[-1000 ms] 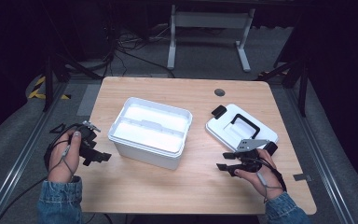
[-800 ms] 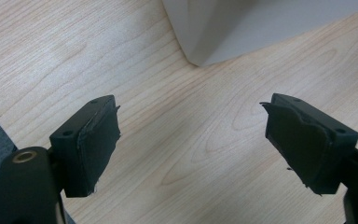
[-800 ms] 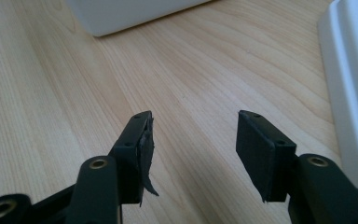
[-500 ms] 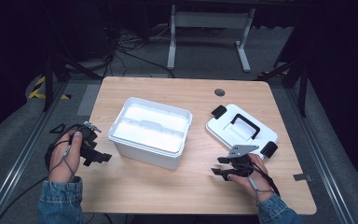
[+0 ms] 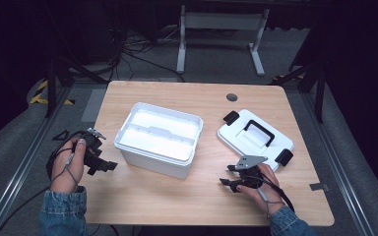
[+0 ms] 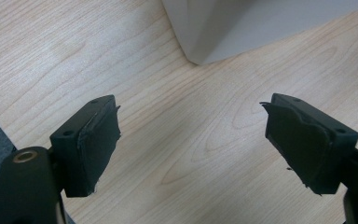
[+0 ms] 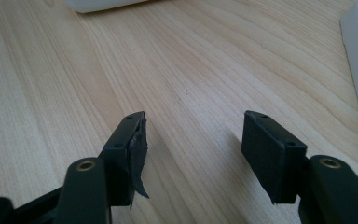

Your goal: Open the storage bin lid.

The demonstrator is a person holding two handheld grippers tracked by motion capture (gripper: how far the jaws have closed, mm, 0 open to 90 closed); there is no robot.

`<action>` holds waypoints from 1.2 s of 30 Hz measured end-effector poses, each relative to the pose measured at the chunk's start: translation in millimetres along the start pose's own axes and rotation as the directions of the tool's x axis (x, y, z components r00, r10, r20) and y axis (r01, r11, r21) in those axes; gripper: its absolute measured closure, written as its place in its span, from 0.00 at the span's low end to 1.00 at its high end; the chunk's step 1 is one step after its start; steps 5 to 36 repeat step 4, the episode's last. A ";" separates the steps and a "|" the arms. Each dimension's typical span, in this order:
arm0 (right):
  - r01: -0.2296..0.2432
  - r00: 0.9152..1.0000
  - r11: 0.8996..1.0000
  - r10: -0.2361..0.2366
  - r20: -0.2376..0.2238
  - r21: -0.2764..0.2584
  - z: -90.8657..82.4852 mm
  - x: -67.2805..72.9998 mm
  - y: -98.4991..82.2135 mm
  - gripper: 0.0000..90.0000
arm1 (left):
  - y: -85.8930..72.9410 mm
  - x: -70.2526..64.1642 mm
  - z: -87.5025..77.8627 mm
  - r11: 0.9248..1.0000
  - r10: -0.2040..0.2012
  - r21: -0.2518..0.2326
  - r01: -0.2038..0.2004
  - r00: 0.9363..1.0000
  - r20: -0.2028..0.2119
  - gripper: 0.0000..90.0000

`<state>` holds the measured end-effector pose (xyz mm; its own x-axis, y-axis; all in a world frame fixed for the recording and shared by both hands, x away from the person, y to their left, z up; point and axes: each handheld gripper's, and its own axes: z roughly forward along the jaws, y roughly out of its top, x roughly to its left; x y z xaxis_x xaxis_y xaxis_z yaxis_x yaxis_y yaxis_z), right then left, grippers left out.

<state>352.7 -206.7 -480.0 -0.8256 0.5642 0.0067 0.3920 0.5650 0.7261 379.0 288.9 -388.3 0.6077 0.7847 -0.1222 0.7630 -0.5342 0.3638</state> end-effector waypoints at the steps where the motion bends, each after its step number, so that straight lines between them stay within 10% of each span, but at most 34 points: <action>1: 0.000 1.000 1.000 0.000 0.001 -0.001 0.1 0.0 -0.2 0.45 | 0.1 -0.6 0.2 1.000 -0.005 0.003 0.005 1.000 0.003 0.20; 36: -0.004 1.000 1.000 0.004 0.002 -0.004 0.1 0.3 -0.5 0.44 | 0.6 -0.4 0.5 1.000 0.001 0.000 0.000 1.000 0.002 0.20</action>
